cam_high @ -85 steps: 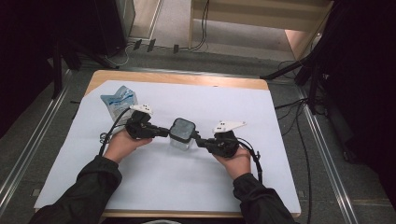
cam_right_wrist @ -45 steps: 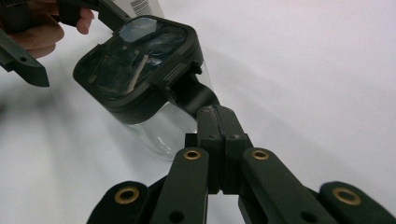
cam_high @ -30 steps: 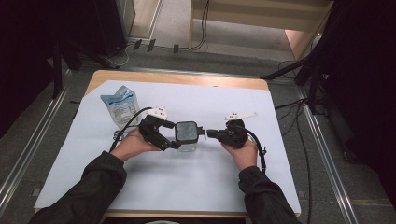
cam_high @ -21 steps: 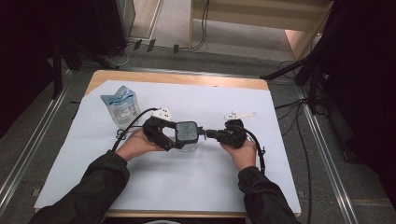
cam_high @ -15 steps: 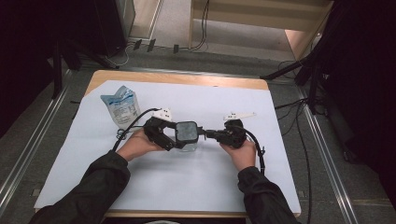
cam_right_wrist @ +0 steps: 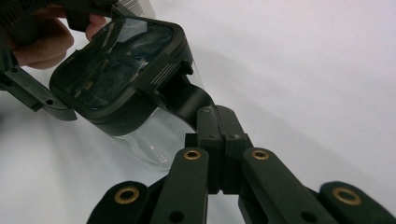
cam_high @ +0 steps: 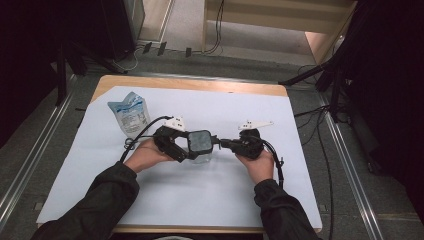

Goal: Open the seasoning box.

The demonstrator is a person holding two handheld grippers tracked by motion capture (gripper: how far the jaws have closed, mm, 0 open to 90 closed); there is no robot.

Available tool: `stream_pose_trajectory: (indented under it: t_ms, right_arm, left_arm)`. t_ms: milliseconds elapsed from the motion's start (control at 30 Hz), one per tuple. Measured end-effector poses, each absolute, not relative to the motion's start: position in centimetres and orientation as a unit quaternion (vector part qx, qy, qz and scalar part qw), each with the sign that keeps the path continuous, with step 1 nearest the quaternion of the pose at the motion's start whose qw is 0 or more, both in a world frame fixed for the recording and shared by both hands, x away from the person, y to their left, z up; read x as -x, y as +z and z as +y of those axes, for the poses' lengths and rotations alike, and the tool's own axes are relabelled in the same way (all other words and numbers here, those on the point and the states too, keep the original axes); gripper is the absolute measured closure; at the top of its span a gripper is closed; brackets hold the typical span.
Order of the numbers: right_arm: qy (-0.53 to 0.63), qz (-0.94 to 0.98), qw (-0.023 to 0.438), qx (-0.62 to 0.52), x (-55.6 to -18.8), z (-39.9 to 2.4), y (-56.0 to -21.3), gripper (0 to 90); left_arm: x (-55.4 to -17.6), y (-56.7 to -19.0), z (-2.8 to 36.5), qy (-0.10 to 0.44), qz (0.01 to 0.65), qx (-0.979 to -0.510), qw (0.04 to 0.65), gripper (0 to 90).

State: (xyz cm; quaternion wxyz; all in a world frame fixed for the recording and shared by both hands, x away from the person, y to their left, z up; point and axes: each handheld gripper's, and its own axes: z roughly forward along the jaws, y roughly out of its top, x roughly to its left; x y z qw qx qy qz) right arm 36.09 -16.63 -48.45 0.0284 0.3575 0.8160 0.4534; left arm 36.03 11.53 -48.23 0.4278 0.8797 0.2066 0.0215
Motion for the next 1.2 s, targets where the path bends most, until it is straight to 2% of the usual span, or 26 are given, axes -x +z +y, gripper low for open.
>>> stream_pose_trajectory:
  t_ms: [933,967,1000,1033,1067,1100,1133,1200]
  right_arm:
    - [0.455,0.816,0.021,-0.356,-36.0,-16.4,-48.4,90.0]
    - [0.454,0.817,0.019,-0.353,-36.0,-16.4,-48.4,90.0]
    - [0.455,0.817,0.017,-0.354,-36.0,-16.4,-48.4,90.0]
    - [0.455,0.817,0.017,-0.354,-36.0,-16.4,-48.4,90.0]
    - [0.455,0.817,0.017,-0.354,-36.0,-16.4,-48.4,90.0]
    - [0.454,0.818,0.017,-0.354,-36.0,-16.4,-48.4,90.0]
    - [0.454,0.818,0.017,-0.354,-36.0,-16.4,-48.4,90.0]
    - [0.453,0.818,0.016,-0.353,-36.0,-16.4,-48.5,90.0]
  left_arm:
    - [-35.9,-45.7,12.4,0.033,0.191,-0.879,0.435,18.0]
    - [-35.9,-45.5,12.5,0.037,0.192,-0.878,0.436,22.1]
    - [-35.8,-45.3,12.8,0.039,0.192,-0.875,0.442,30.4]
    - [-35.9,-45.0,13.2,0.016,0.188,-0.869,0.457,30.4]
    - [-36.0,-44.9,13.4,0.005,0.186,-0.866,0.464,48.2]
    - [-36.0,-44.7,13.5,0.013,0.193,-0.865,0.462,51.3]
    - [-36.1,-44.7,13.5,0.013,0.194,-0.867,0.458,65.2]
    - [-36.1,-44.8,13.5,0.002,0.191,-0.872,0.451,67.9]
